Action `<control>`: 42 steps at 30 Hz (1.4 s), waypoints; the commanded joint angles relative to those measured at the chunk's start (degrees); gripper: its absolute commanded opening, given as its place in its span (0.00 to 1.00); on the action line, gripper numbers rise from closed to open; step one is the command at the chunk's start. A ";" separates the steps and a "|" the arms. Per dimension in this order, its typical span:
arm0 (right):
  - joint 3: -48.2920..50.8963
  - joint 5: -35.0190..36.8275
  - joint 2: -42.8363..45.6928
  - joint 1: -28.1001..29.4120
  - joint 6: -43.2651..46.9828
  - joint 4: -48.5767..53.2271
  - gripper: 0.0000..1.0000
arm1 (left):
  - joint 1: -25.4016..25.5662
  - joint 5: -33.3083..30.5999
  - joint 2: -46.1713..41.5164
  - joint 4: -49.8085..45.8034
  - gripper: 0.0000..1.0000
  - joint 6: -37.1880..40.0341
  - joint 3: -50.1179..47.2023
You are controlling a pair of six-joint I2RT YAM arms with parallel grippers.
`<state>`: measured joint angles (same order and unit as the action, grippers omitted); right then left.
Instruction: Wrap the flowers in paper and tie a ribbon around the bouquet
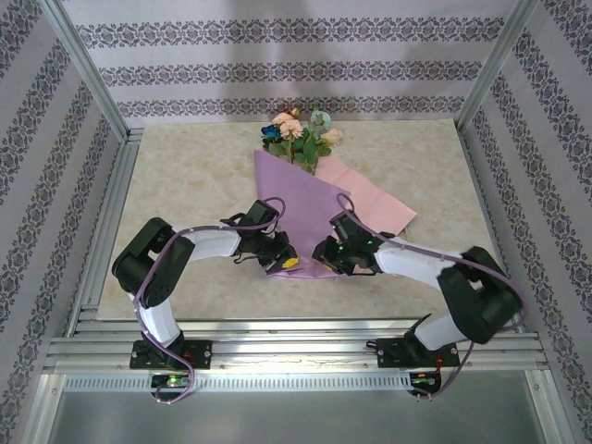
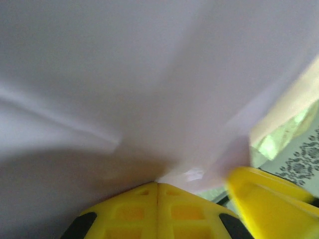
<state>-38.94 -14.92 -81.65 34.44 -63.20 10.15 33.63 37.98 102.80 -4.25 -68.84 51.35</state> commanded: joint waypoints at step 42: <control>-14.69 -1.39 -12.88 -47.42 38.41 8.68 0.46 | -0.45 -1.93 1.96 -3.57 0.05 4.09 -2.00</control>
<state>-53.12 -18.22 -96.40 -12.29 -26.33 18.04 33.36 38.79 103.28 -3.36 -65.32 50.48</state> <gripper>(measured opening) 0.455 0.050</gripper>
